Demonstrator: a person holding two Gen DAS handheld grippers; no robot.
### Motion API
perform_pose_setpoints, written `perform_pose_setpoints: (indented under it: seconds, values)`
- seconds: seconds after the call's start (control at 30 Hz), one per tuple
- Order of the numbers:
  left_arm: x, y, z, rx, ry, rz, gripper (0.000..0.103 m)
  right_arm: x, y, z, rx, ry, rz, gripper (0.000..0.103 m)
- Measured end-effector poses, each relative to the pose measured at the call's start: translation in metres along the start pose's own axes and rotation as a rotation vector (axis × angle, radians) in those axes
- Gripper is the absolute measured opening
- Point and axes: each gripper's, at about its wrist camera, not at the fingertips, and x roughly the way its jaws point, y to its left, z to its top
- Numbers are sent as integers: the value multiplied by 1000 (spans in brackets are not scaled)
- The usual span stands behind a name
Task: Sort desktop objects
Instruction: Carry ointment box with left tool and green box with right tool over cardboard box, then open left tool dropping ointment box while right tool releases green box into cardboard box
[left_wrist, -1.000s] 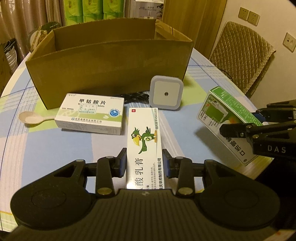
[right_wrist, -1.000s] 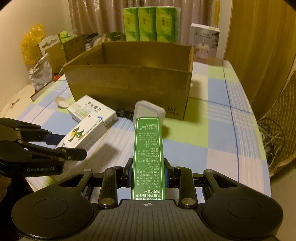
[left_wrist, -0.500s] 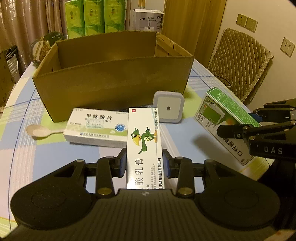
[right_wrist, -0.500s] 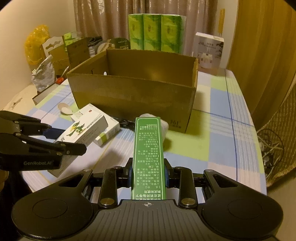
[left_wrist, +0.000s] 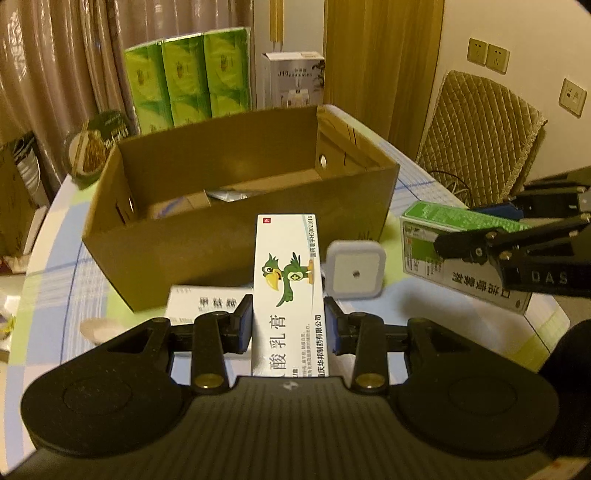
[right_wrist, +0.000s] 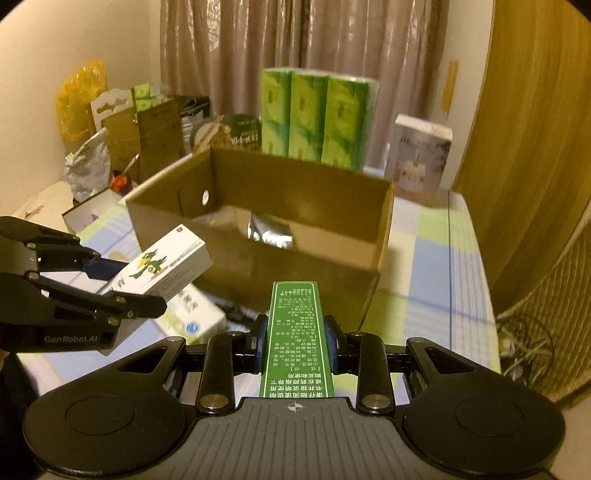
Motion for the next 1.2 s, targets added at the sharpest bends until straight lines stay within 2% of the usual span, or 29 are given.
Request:
perform_pose_setpoints:
  seconds: [0.37, 0.67, 0.9, 1.2]
  values:
    - [-2, 21, 48, 9, -65, 9, 33, 15, -8, 58, -41, -66, 13, 27]
    - [27, 48, 93, 5, -76, 25, 33, 59, -31, 101, 2, -61, 16, 27]
    - [63, 73, 123, -40, -59, 16, 33, 88, -52, 112, 72, -53, -10, 27]
    - [96, 92, 120, -105, -28, -6, 33, 115, -55, 113, 101, -50, -3, 27]
